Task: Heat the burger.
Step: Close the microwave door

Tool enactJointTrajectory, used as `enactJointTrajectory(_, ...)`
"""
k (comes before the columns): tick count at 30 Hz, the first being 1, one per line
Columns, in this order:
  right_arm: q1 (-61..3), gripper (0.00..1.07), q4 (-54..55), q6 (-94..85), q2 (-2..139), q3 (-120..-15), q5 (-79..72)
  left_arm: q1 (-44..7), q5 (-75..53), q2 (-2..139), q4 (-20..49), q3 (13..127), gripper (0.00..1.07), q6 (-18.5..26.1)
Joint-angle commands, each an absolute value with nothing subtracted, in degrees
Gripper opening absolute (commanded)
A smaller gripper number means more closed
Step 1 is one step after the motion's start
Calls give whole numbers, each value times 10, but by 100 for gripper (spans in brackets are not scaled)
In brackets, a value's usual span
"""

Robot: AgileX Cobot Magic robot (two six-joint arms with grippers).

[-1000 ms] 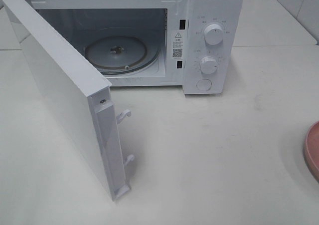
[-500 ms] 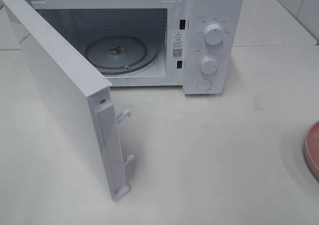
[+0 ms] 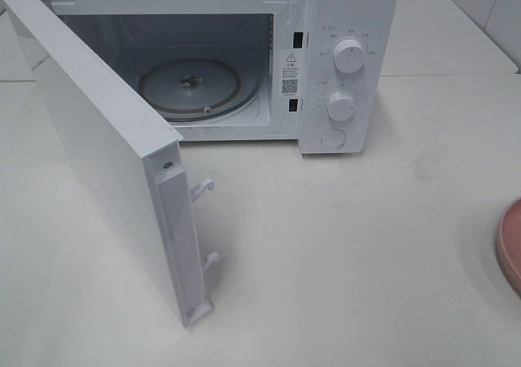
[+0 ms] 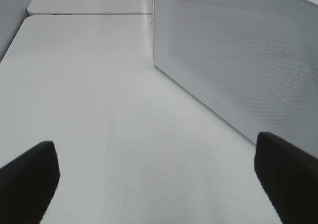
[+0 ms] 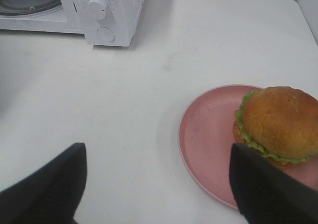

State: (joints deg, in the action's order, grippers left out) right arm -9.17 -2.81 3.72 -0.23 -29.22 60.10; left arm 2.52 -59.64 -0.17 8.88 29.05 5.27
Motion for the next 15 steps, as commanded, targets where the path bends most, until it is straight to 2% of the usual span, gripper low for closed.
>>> enactJointTrajectory(1, -89, 77, -28, 30, -18, -290, 595, 28, -574, 6, 98, 302, 99, 47)
enactJointTrajectory(4, -89, 77, -28, 30, -18, -290, 595, 28, -552, 25, 96, 312, 96, 49)
enactJointTrajectory(7, -89, 77, -28, 30, -18, -290, 595, 28, -528, 49, 97, 312, 87, 49)
enactJointTrajectory(8, -89, 77, -28, 30, -18, -290, 595, 28, -515, 64, 97, 312, 77, 49)
enactJointTrajectory(9, -89, 77, -28, 30, -18, -290, 595, 28, -515, 64, 97, 312, 77, 49)
enactJointTrajectory(10, -89, 77, -28, 30, -18, -290, 595, 28, -506, 73, 97, 312, 70, 49)
enactJointTrajectory(11, -89, 77, -28, 30, -18, -290, 595, 28, -493, 88, 97, 312, 56, 49)
enactJointTrajectory(12, -89, 77, -28, 30, -18, -290, 595, 28, -493, 88, 97, 312, 56, 49)
enactJointTrajectory(13, -89, 77, -28, 30, -18, -290, 595, 28, -481, 105, 97, 312, 43, 49)
enactJointTrajectory(14, -89, 77, -28, 30, -18, -290, 595, 28, -481, 105, 97, 312, 43, 49)
enactJointTrajectory(15, -89, 77, -28, 30, -18, -290, 595, 28, -475, 116, 97, 312, 35, 49)
